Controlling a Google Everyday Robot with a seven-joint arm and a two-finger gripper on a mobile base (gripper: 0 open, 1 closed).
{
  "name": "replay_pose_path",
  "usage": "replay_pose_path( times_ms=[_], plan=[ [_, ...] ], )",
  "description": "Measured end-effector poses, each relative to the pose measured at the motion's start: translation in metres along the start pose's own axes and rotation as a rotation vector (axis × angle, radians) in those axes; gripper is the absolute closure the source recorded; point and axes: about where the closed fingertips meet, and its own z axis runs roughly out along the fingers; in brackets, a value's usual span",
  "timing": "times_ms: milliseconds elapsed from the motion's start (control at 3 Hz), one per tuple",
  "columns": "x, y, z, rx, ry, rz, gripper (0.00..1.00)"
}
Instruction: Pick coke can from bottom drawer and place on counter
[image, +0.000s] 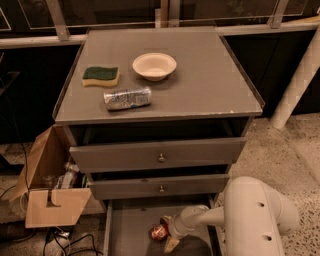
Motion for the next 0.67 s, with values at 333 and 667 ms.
replay_pose_path(
  times_ms=[333, 667],
  plan=[
    [0.0000, 0.0000, 0.0000, 0.000, 0.000, 0.000, 0.40],
    [0.0000, 0.0000, 0.0000, 0.000, 0.000, 0.000, 0.63]
  ],
)
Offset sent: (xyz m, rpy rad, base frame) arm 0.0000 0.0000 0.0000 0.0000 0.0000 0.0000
